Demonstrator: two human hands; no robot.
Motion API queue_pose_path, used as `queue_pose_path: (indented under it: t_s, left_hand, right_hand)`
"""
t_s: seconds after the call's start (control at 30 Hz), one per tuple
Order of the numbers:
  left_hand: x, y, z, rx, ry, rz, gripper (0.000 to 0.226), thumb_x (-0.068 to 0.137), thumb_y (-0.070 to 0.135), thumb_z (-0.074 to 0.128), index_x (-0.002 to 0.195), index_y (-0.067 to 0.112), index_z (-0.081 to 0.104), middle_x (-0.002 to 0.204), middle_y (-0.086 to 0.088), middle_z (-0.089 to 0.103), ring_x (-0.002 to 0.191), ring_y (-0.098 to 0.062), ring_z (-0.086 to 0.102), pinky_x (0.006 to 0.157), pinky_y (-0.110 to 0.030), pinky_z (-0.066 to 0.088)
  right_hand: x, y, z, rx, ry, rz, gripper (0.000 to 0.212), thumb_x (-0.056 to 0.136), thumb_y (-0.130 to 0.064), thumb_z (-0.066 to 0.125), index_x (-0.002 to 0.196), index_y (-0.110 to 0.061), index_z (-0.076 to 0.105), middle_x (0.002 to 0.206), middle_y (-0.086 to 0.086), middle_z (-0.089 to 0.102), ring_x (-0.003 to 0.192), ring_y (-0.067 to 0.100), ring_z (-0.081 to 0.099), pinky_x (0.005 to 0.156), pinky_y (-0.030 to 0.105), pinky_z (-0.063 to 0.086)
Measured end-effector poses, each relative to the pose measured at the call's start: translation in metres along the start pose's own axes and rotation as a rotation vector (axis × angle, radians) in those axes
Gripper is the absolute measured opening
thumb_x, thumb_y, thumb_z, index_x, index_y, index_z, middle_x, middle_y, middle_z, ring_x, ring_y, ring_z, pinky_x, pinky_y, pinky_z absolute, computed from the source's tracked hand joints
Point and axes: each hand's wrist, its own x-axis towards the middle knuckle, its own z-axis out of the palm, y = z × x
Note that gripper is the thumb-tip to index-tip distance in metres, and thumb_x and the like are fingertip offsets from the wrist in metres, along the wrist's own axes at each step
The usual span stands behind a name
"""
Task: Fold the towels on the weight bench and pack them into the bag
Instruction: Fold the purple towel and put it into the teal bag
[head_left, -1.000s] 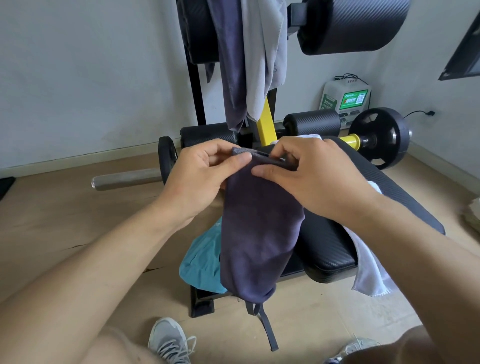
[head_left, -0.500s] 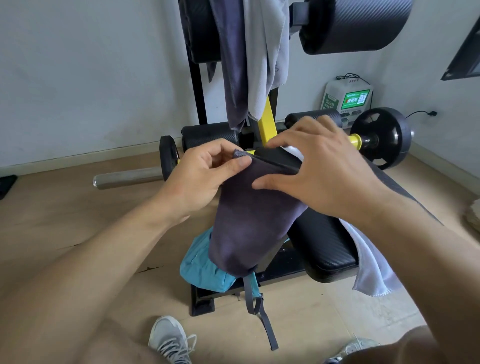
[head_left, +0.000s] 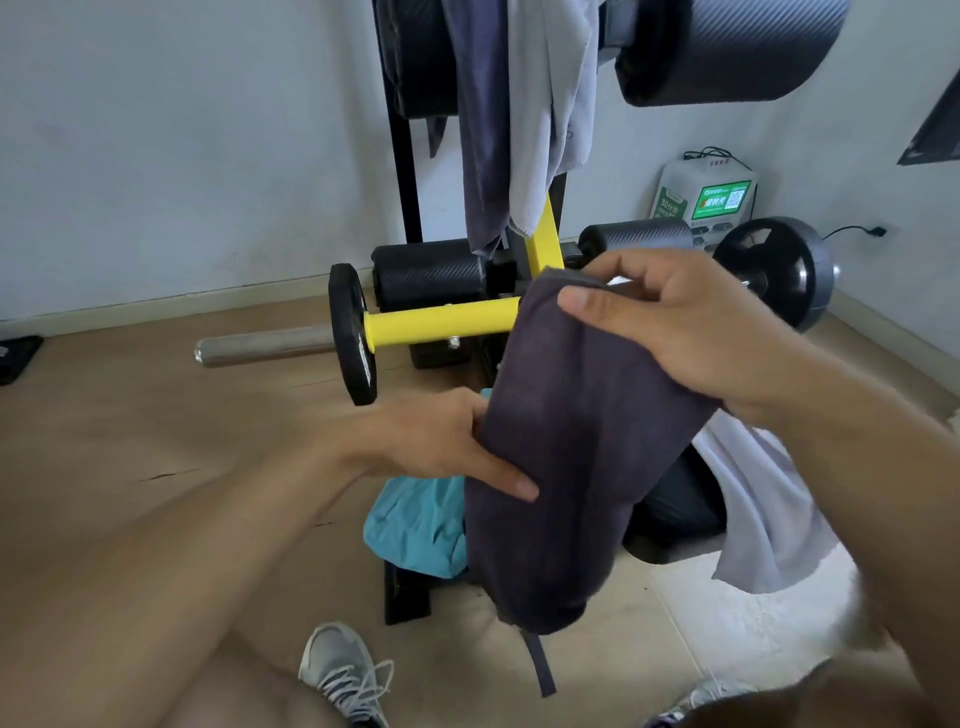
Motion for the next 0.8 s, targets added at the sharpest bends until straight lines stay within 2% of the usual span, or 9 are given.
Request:
queue_pose_path:
  t_s: [0.17, 0.27, 0.37, 0.43, 0.53, 0.6, 0.67, 0.8]
  left_hand:
    - [0.007, -0.016, -0.011, -0.103, 0.068, -0.065, 0.043, 0.08, 0.018, 0.086, 0.121, 0.016, 0.073, 0.12, -0.001, 0.076, 0.115, -0.021, 0.07, 0.108, -0.047, 0.049]
    - [0.009, -0.033, -0.018, -0.129, 0.068, -0.141, 0.045, 0.083, 0.017, 0.083, 0.125, 0.017, 0.069, 0.122, -0.001, 0.075, 0.115, -0.019, 0.07, 0.108, -0.042, 0.05]
    - [0.006, -0.046, -0.024, -0.194, 0.097, -0.226, 0.045, 0.088, 0.02, 0.077, 0.131, 0.013, 0.064, 0.125, -0.002, 0.073, 0.12, -0.02, 0.067, 0.107, -0.035, 0.049]
    - [0.005, -0.052, -0.03, -0.264, 0.202, -0.26, 0.042, 0.088, 0.027, 0.076, 0.125, 0.01, 0.066, 0.121, -0.006, 0.075, 0.12, -0.027, 0.066, 0.108, -0.039, 0.049]
    - [0.006, -0.05, -0.034, -0.44, 0.468, -0.25, 0.037, 0.079, 0.037, 0.08, 0.105, 0.012, 0.075, 0.112, -0.01, 0.077, 0.114, -0.031, 0.069, 0.108, -0.046, 0.048]
    - [0.007, -0.044, -0.035, -0.6, 0.629, -0.236, 0.046, 0.074, 0.04, 0.083, 0.109, 0.012, 0.076, 0.111, -0.009, 0.078, 0.108, -0.028, 0.071, 0.099, -0.042, 0.053]
    - [0.007, -0.038, -0.037, -0.718, 0.725, -0.227, 0.05, 0.075, 0.041, 0.085, 0.113, 0.011, 0.075, 0.108, -0.009, 0.079, 0.102, -0.027, 0.074, 0.09, -0.04, 0.059]
    - [0.005, -0.02, -0.036, -0.73, 0.772, -0.197, 0.045, 0.078, 0.041, 0.085, 0.106, 0.007, 0.075, 0.099, -0.013, 0.079, 0.084, -0.028, 0.077, 0.072, -0.036, 0.061]
  right_hand:
    - [0.003, 0.014, -0.027, 0.18, 0.135, 0.174, 0.016, 0.086, -0.041, 0.075, 0.091, -0.025, 0.077, 0.087, -0.002, 0.077, 0.08, 0.015, 0.073, 0.078, 0.033, 0.057]
    - [0.004, 0.025, -0.04, 0.24, 0.243, 0.268, 0.012, 0.087, -0.034, 0.076, 0.082, -0.024, 0.076, 0.085, 0.001, 0.076, 0.078, 0.017, 0.072, 0.079, 0.035, 0.056]
    - [0.006, 0.041, -0.049, 0.215, 0.296, 0.377, 0.016, 0.087, -0.034, 0.077, 0.09, -0.018, 0.077, 0.094, 0.007, 0.078, 0.091, 0.026, 0.074, 0.09, 0.043, 0.058]
    - [0.006, 0.049, -0.05, 0.168, 0.311, 0.424, 0.018, 0.087, -0.034, 0.077, 0.096, -0.018, 0.077, 0.096, 0.007, 0.078, 0.095, 0.029, 0.074, 0.093, 0.045, 0.058]
    - [0.007, 0.057, -0.051, 0.131, 0.336, 0.482, 0.016, 0.088, -0.033, 0.076, 0.098, -0.02, 0.077, 0.098, 0.008, 0.077, 0.096, 0.03, 0.073, 0.093, 0.045, 0.058]
    - [0.009, 0.059, -0.049, 0.132, 0.355, 0.502, 0.017, 0.088, -0.032, 0.076, 0.098, -0.018, 0.076, 0.1, 0.01, 0.076, 0.098, 0.032, 0.073, 0.093, 0.048, 0.058]
    - [0.012, 0.06, -0.045, 0.118, 0.372, 0.496, 0.018, 0.088, -0.034, 0.076, 0.095, -0.018, 0.076, 0.098, 0.009, 0.076, 0.095, 0.032, 0.073, 0.091, 0.047, 0.058]
    - [0.014, 0.049, -0.029, 0.093, 0.353, 0.415, 0.017, 0.088, -0.037, 0.072, 0.092, -0.02, 0.072, 0.089, 0.004, 0.073, 0.078, 0.022, 0.069, 0.072, 0.033, 0.054]
